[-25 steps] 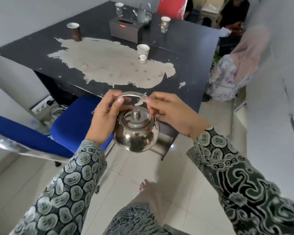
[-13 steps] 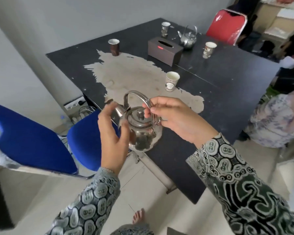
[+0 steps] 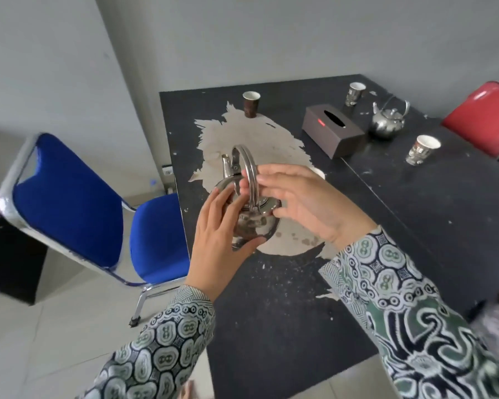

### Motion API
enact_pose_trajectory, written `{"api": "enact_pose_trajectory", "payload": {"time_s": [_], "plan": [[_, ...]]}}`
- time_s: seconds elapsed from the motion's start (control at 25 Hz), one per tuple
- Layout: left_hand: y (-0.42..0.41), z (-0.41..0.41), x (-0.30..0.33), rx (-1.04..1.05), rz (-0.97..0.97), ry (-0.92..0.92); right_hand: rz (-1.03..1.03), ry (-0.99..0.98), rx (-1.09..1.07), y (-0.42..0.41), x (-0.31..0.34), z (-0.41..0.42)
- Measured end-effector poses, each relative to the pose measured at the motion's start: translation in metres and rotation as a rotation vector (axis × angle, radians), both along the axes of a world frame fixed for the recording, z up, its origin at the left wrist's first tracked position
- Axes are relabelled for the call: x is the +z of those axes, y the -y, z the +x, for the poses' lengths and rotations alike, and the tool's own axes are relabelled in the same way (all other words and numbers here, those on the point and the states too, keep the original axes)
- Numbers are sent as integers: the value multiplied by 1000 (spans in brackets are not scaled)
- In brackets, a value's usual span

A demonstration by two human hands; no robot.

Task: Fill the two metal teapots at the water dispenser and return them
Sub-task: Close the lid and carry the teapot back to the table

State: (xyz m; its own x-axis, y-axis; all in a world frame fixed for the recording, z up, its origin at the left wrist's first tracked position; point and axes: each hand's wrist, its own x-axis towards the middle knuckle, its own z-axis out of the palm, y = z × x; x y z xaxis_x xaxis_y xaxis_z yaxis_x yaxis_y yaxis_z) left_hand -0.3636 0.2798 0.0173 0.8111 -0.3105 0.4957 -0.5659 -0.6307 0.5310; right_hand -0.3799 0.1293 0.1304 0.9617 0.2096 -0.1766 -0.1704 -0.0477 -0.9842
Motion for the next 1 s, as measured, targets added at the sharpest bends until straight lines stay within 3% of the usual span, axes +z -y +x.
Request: {"api": "enact_pose_trajectory", "payload": {"time_s": [0.28, 0.64, 1.0], "plan": [[56, 9, 22, 92, 72, 41, -74, 76, 133, 62, 26, 7], [105, 92, 86, 85, 121, 174, -149, 226, 160, 115, 94, 73], [173, 182, 100, 167, 260, 140, -141, 165, 184, 182, 100, 170]]}}
